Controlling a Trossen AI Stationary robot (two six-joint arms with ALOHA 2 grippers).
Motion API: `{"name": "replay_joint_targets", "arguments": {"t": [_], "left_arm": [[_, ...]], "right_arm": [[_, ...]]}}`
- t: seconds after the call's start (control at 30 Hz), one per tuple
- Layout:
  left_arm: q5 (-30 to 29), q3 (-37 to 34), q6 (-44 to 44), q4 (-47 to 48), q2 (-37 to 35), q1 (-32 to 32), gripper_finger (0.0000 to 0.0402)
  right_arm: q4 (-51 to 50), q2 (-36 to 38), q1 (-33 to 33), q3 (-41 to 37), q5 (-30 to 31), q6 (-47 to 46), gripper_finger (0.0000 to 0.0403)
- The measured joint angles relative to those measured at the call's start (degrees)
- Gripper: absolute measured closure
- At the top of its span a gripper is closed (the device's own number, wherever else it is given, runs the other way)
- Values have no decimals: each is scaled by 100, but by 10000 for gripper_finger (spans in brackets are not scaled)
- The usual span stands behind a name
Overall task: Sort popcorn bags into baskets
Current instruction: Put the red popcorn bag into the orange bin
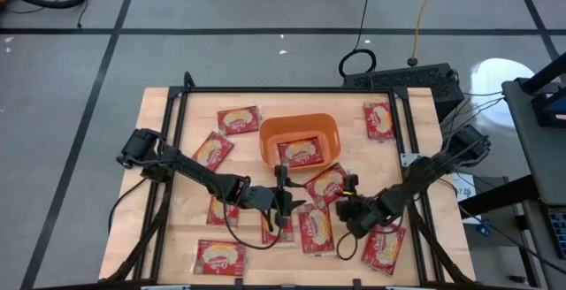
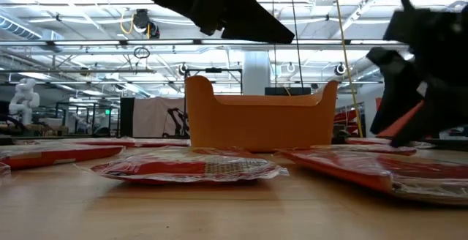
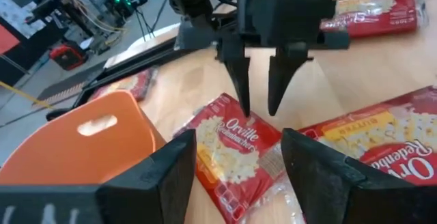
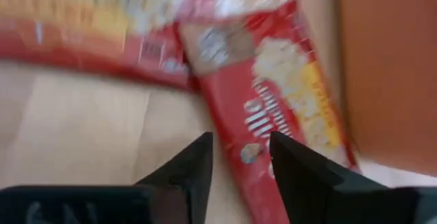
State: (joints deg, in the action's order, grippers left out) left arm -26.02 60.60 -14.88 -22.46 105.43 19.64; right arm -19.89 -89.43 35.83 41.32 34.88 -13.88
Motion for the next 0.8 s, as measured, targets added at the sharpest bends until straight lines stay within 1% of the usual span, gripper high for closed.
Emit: {"name": "replay_joint_targets", "arguments": {"t": [0.13, 0.23, 0.33, 0.47, 0.5, 0.63, 0.8], "left_arm": [[-2, 0, 54, -13, 0, -2, 182], [-4, 0, 40, -31, 0, -7, 183], [-5, 0, 40, -13, 0, -34, 182], [-7, -2, 60, 16, 0, -55, 184], [-7, -2, 62, 21, 0, -55, 186], [-1, -2, 132, 79, 0, -55, 189], [94, -2, 193, 290, 0, -22, 177]], "right_arm": [[68, -272, -140, 24, -238, 418, 254], [212, -487, -218, 31, -180, 629, 270], [471, -642, -233, 28, 70, 920, 308], [733, -692, -254, 18, 190, 1162, 384], [772, -675, -260, 14, 191, 1168, 392], [846, -420, -259, -5, 48, 1158, 389], [924, 242, -252, 29, -13, 787, 400]]}}
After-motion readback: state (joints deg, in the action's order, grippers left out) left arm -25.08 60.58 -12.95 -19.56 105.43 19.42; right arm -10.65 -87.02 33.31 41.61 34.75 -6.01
